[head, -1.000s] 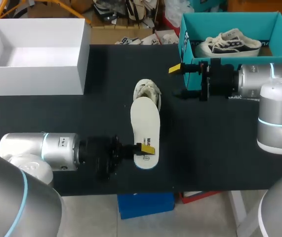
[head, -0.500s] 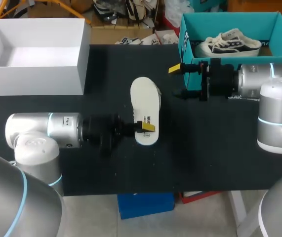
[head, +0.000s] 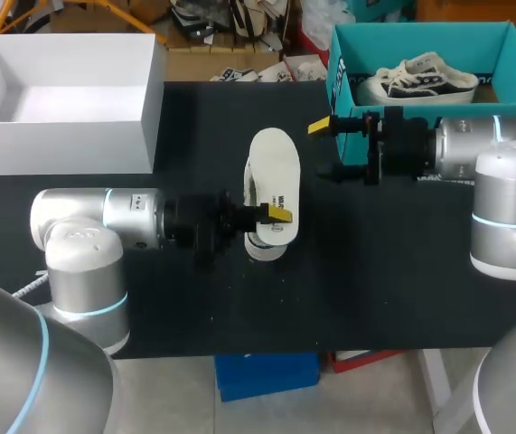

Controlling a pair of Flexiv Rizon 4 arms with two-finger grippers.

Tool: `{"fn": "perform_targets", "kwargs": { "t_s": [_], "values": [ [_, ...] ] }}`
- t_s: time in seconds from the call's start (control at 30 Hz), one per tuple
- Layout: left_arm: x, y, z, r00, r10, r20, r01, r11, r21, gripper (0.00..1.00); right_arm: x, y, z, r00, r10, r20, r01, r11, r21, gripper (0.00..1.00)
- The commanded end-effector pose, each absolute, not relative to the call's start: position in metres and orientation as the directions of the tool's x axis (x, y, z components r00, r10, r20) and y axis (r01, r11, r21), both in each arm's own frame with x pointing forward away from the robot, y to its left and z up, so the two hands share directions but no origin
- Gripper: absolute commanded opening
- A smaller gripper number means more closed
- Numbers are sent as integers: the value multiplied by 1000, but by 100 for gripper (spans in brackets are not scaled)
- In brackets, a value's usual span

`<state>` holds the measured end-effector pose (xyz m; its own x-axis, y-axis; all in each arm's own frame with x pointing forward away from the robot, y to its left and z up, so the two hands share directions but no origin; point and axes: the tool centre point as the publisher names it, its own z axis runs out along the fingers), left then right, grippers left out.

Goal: Take the shoe out of the shoebox, open the shoe tongue, remove and reinsert the insole, then place the shoe into the shoebox

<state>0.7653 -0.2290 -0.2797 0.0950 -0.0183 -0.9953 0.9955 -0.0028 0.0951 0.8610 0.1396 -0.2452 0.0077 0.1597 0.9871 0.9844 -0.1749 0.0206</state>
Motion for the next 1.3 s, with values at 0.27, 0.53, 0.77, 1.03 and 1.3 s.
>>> {"fn": "perform_targets", "kwargs": {
  "t_s": [0.27,0.53,0.77,1.03,1.3],
  "values": [
    [765,-230,-280,97,-16,-995,995,-1,97,0,858,157,-264,-36,103,994,992,-116,48,100],
    [765,-230,-280,97,-16,-995,995,-1,97,0,851,177,-275,-31,72,997,993,-107,38,100],
    [765,-230,-280,97,-16,-995,995,-1,97,0,850,185,-277,-25,69,997,995,-96,31,99],
    [765,-230,-280,97,-16,-995,995,-1,97,0,852,192,-278,-12,90,996,997,-81,19,0],
    [765,-230,-280,97,-16,-995,995,-1,97,0,852,192,-278,-12,93,996,996,-82,19,0]
  ]
}}
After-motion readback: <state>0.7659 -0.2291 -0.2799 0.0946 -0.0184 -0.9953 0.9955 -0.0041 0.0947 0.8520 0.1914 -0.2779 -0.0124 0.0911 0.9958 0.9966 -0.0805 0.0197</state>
